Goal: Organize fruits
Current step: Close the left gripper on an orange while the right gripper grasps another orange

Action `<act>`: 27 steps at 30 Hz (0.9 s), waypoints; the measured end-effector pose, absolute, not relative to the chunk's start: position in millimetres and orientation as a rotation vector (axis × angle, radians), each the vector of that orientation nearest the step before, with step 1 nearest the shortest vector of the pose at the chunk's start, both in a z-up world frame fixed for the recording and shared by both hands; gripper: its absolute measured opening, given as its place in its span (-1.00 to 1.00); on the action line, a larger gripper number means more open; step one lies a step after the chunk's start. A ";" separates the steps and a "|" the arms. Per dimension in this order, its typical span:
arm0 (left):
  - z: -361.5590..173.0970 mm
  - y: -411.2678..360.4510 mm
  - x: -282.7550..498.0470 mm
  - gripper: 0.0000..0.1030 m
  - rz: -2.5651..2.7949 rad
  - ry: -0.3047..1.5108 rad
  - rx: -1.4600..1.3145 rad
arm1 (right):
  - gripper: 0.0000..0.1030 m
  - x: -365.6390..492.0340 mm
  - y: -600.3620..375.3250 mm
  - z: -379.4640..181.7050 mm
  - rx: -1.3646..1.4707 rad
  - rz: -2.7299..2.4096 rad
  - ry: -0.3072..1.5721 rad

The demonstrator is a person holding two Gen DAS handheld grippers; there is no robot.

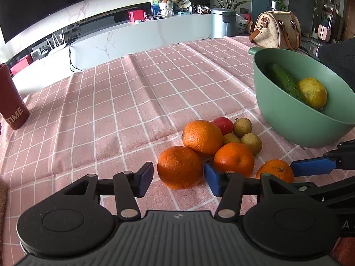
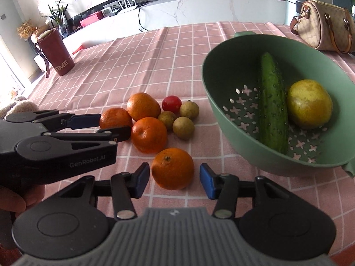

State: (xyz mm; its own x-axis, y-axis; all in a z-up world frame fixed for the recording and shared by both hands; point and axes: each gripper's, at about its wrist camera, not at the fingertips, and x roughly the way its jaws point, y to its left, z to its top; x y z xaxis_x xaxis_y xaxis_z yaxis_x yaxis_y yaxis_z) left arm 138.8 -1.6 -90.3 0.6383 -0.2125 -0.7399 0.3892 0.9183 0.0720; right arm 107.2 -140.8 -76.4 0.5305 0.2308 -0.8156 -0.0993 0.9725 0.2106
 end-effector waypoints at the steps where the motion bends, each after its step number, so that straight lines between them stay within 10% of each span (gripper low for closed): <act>1: -90.8 -2.0 138.8 0.22 -0.348 0.810 0.236 | -0.11 107.5 -141.4 -77.2 0.148 0.199 0.996; 27: -47.0 21.5 107.3 -0.07 -0.325 0.823 -0.010 | -0.24 93.5 -143.7 -62.4 0.168 0.282 0.961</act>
State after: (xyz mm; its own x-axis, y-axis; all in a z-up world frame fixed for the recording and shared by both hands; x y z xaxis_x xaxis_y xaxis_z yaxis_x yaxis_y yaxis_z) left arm 107.3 21.5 -47.0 0.6332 -0.2877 -0.7186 0.2800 0.9506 -0.1339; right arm 93.5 -143.7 -62.4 0.5399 0.3099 -0.7826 -0.1623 0.9506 0.2645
